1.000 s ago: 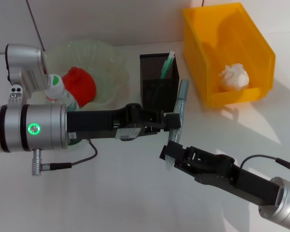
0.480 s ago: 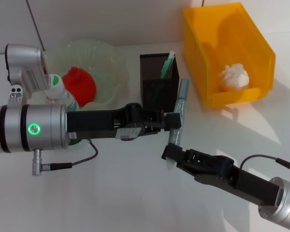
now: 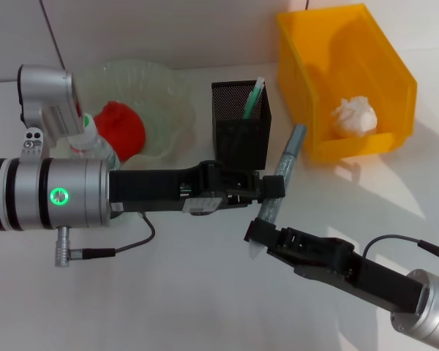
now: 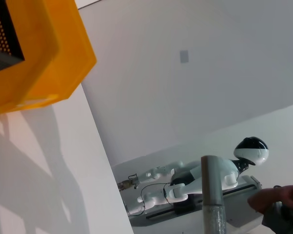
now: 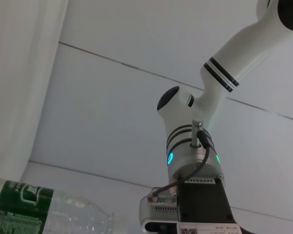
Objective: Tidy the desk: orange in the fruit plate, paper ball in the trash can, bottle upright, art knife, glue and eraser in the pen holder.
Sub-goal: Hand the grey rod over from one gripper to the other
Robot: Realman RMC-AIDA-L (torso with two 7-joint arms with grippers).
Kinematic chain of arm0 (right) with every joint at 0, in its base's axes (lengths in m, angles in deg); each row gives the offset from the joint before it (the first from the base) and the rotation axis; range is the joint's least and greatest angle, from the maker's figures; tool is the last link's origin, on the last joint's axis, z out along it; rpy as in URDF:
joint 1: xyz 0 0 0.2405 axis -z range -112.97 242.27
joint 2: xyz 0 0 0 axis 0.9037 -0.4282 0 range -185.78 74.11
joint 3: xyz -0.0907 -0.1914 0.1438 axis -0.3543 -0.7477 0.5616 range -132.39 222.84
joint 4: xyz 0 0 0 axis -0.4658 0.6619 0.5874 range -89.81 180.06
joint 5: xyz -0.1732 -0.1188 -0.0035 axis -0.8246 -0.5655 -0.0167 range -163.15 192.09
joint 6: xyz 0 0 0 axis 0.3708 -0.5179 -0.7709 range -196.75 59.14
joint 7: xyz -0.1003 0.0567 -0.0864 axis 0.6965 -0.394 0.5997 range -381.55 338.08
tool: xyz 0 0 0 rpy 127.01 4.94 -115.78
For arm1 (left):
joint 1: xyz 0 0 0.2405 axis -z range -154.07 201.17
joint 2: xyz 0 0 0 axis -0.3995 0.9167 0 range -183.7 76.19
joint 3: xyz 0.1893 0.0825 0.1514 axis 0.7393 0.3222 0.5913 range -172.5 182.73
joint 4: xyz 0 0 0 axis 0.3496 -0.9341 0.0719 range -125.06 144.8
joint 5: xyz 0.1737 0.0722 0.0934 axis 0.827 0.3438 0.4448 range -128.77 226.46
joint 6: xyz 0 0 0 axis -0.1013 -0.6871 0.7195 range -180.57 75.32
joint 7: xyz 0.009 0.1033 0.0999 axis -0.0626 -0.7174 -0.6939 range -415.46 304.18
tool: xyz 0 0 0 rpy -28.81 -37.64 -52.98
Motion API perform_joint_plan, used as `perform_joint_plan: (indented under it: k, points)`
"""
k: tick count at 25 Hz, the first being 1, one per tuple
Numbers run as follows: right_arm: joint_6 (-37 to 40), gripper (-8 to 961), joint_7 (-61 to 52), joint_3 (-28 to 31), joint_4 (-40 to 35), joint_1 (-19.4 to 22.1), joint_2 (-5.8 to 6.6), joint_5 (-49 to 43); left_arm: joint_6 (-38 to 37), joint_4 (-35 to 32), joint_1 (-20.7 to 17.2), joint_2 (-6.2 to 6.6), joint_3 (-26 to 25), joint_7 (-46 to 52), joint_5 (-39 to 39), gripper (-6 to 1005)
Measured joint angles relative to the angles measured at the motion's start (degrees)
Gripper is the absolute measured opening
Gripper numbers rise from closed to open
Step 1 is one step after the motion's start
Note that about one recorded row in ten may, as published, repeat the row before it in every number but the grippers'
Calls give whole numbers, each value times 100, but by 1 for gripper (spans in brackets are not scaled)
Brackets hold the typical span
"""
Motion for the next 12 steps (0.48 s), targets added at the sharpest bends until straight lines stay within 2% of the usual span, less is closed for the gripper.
perform_joint_plan:
  k: [4,12]
  points:
    - [12,134,22,-1,36,-5,0,0,15,10,-2,1,22,-19,-53,144]
    - [26,133,77,-3,46,5,0,0,15,-8,-68,15,-5,-106,-190,327]
